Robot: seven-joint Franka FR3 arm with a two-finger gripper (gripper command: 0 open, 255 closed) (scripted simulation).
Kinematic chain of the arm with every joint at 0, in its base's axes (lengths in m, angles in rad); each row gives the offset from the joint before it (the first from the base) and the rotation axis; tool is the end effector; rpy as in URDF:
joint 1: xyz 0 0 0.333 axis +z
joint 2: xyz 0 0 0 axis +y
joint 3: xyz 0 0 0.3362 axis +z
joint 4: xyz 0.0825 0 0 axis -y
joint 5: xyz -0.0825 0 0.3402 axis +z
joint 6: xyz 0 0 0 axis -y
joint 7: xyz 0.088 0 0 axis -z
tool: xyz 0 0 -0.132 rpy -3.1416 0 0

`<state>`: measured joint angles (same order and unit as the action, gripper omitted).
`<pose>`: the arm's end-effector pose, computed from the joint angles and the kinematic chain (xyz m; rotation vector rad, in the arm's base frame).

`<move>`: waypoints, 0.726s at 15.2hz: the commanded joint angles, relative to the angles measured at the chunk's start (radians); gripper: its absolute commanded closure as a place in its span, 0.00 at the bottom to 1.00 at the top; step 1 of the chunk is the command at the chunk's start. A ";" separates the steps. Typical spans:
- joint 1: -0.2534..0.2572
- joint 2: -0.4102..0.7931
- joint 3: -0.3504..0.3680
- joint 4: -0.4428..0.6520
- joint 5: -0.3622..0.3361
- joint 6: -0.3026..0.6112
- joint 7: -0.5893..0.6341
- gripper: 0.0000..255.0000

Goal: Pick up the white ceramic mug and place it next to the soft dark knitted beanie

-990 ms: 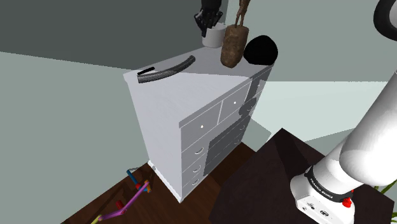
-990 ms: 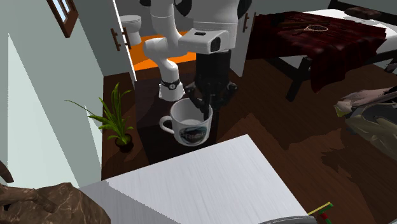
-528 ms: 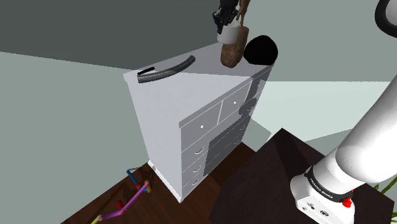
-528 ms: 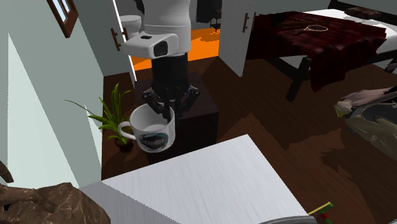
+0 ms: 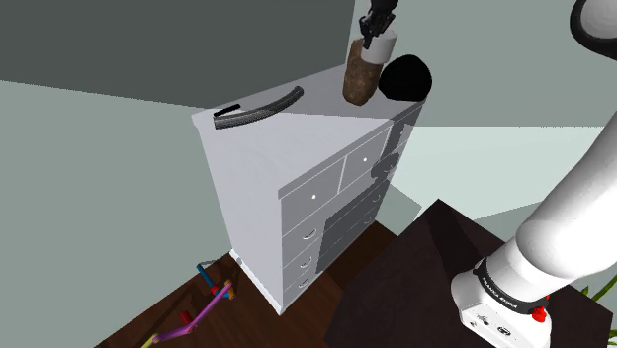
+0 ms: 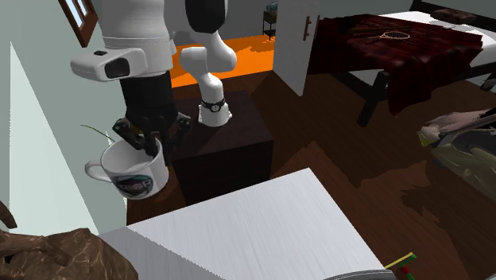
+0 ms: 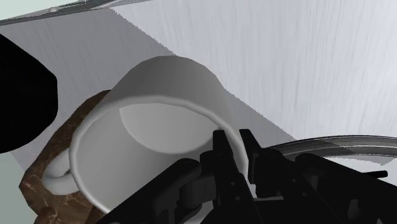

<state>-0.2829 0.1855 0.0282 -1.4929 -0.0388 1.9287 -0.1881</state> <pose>0.5872 -0.1583 0.5877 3.0321 -0.0890 0.3615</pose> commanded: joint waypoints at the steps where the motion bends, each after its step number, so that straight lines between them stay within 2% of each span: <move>1: -0.025 0.025 -0.014 0.034 0.013 -0.008 -0.044 1.00; 9: -0.140 0.140 -0.066 0.198 0.072 -0.056 -0.219 1.00; 11: -0.147 0.145 -0.068 0.192 0.075 -0.045 -0.228 1.00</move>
<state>-0.4247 0.3242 -0.0384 -1.3033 0.0334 1.8791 -0.4075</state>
